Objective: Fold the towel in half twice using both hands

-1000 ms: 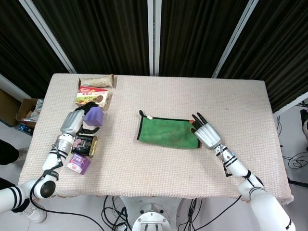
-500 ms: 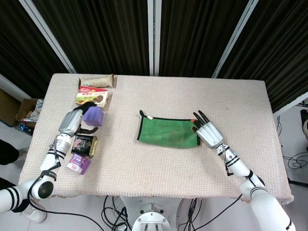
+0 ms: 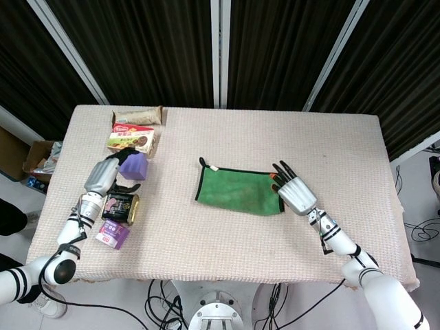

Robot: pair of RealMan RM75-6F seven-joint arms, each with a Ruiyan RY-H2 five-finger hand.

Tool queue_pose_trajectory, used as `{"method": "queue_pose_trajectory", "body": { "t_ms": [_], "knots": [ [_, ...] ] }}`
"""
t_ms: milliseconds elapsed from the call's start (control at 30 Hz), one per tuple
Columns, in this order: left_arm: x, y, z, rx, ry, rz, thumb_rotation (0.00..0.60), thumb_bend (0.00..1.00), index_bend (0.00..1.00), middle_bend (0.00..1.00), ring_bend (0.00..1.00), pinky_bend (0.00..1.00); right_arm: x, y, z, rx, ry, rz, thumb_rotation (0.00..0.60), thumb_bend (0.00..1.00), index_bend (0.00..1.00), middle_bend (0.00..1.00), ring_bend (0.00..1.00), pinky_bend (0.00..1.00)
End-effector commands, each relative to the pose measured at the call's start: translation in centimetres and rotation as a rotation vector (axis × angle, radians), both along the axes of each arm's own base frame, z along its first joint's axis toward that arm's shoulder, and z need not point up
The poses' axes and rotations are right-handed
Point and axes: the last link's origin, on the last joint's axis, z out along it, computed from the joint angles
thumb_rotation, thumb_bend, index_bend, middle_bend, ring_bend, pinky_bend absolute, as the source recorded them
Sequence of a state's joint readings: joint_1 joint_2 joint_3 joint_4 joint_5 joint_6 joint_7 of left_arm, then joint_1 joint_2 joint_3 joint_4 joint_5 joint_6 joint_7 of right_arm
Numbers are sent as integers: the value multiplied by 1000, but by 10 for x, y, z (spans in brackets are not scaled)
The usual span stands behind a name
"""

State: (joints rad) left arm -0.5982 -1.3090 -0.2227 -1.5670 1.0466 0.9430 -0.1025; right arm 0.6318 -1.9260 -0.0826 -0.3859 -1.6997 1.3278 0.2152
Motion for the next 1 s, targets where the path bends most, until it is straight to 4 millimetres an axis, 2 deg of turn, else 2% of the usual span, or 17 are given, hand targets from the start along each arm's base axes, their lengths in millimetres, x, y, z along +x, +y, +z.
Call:
{"method": "queue_pose_trajectory", "body": {
  "t_ms": [33,200,367,567,700,1000],
  "knots": [
    [0,0,0,-4,1,-1,600,193,176,107,151,165,2,1,0,3,0,8,600,456,518,254,47,0],
    [0,0,-1,-10,0,-1,600,193,176,103,150,165,2,4,0,9,4,12,600,456,449,254,47,0],
    [0,0,-2,-14,-1,0,600,192,176,103,150,165,3,5,1,8,-3,10,600,456,438,260,46,0],
    [-2,0,-1,-11,-2,5,600,193,176,103,151,165,7,3,5,-16,-28,16,600,459,612,279,52,0],
    [-3,-1,2,-4,-1,6,600,193,176,103,150,165,5,1,15,-39,-23,38,600,462,700,298,63,0],
    [-5,-1,5,-1,2,0,600,193,176,103,150,165,-15,9,54,-77,41,74,600,465,741,312,65,0]
  ]
}}
